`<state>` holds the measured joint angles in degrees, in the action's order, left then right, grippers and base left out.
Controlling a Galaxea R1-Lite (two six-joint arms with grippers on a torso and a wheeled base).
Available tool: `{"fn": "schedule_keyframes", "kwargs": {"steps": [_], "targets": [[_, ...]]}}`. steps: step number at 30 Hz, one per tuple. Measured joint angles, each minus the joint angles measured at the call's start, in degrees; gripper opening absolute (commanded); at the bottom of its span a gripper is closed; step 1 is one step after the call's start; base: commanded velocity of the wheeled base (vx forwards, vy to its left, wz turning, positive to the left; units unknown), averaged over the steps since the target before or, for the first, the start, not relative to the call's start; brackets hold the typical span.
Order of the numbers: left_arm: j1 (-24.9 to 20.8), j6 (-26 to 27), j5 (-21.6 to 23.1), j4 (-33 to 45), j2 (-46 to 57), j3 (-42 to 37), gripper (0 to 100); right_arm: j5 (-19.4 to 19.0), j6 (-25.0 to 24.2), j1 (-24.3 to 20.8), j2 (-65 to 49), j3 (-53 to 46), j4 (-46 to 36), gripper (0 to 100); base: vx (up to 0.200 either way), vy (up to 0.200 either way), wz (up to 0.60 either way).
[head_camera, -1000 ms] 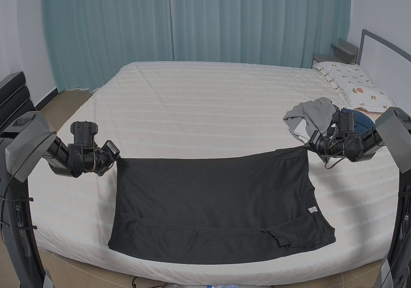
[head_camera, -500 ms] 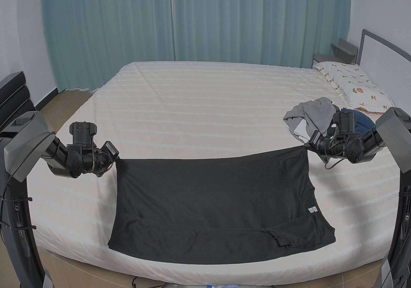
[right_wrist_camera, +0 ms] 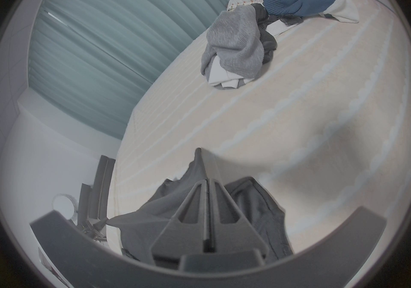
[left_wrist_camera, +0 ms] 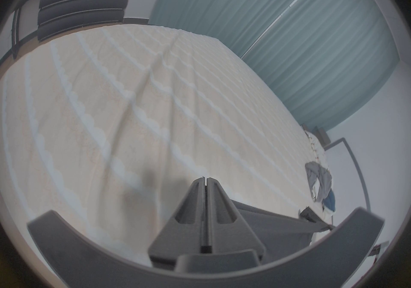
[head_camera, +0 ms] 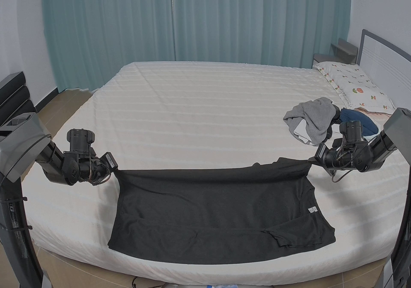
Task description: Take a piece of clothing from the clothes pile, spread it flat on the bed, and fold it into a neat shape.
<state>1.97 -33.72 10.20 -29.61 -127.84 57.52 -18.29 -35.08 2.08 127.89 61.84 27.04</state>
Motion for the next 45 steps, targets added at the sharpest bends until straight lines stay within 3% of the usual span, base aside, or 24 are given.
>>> {"fn": "schedule_keyframes", "kwargs": {"steps": [23,31,32,34,35,45], "targets": [[-0.55,13.49,-0.22,-0.06,5.38,-17.52,0,-0.02,14.67,1.68,-6.61,-20.72,0.57,0,0.0,0.0,0.0],[-0.77,16.18,-0.55,-0.11,6.21,-21.55,0,0.01,16.31,1.71,-6.8,-23.5,0.6,0,0.0,0.0,0.0],[-0.85,16.2,-0.55,-0.09,6.27,-21.97,100,0.04,16.7,1.71,-6.83,-23.7,0.6,0,0.0,0.0,0.0],[-1.16,16.24,-0.57,-0.09,6.45,-22.63,100,0.01,17.36,1.71,-6.83,-24.06,0.57,0,0.0,0.0,0.0],[-1.32,16.24,-0.57,-0.09,6.53,-22.87,100,0.04,17.49,1.71,-6.83,-24.25,0.57,100,0.0,0.0,0.0],[-2.22,15.69,-0.52,0.0,7.67,-23.76,100,-0.65,16.09,1.66,-7.91,-24.16,0.73,100,0.0,0.0,0.0]]}}
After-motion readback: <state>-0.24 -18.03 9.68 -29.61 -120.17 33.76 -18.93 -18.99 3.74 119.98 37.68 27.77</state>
